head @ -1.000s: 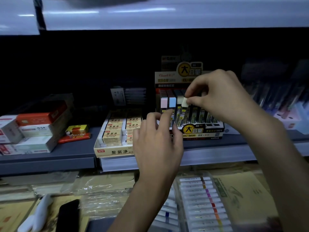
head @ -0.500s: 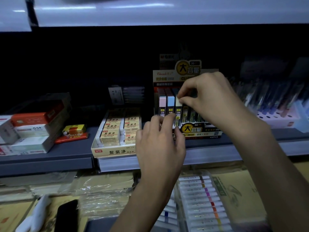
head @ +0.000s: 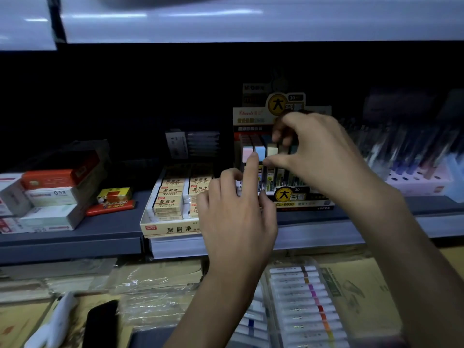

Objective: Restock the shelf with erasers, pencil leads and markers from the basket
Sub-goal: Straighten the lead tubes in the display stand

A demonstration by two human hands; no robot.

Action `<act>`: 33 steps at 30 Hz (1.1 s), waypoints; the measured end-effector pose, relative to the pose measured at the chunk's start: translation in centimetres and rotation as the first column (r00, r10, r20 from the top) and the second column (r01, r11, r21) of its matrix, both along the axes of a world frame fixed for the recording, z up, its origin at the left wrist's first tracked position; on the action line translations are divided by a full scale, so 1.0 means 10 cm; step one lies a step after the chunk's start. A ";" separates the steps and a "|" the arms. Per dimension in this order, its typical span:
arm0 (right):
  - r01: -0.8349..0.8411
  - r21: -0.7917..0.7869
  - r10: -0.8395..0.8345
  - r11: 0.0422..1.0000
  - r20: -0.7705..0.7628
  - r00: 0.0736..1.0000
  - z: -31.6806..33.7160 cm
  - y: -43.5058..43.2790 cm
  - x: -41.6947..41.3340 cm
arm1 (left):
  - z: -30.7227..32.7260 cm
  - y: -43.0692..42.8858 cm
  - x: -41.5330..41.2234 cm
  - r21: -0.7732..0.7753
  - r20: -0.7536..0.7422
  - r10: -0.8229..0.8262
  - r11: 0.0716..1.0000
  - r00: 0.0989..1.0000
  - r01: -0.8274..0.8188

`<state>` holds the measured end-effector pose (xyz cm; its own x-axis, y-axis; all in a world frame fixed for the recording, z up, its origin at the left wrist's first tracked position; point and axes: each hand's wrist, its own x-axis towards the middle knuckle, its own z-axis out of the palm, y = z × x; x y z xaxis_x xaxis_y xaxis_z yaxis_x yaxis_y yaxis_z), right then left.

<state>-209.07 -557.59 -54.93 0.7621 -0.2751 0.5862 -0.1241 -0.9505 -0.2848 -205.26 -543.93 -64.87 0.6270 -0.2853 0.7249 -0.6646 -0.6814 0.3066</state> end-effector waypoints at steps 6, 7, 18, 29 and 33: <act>0.054 -0.012 -0.054 0.998 0.006 0.999 -0.09 0.00 0.06 | -0.01 0.01 0.00 0.063 -0.036 0.048 0.997 0.998 -0.045; 0.055 -0.006 -0.055 0.998 0.008 0.998 -0.09 0.00 0.06 | -0.01 0.01 0.00 0.066 -0.041 0.050 0.997 0.998 -0.048; 0.017 0.055 -0.017 0.998 -0.006 1.000 -0.04 -0.09 -0.04 | -0.03 0.05 0.00 0.068 -0.030 0.035 0.997 0.999 -0.033; 0.012 0.039 -0.012 0.999 -0.002 1.000 -0.12 -0.10 -0.08 | -0.08 0.15 0.02 0.107 0.016 0.020 0.994 1.000 -0.022; -0.002 0.032 0.003 0.999 -0.022 1.000 -0.17 -0.12 -0.12 | -0.10 0.22 0.01 0.138 0.013 -0.020 0.990 1.000 0.018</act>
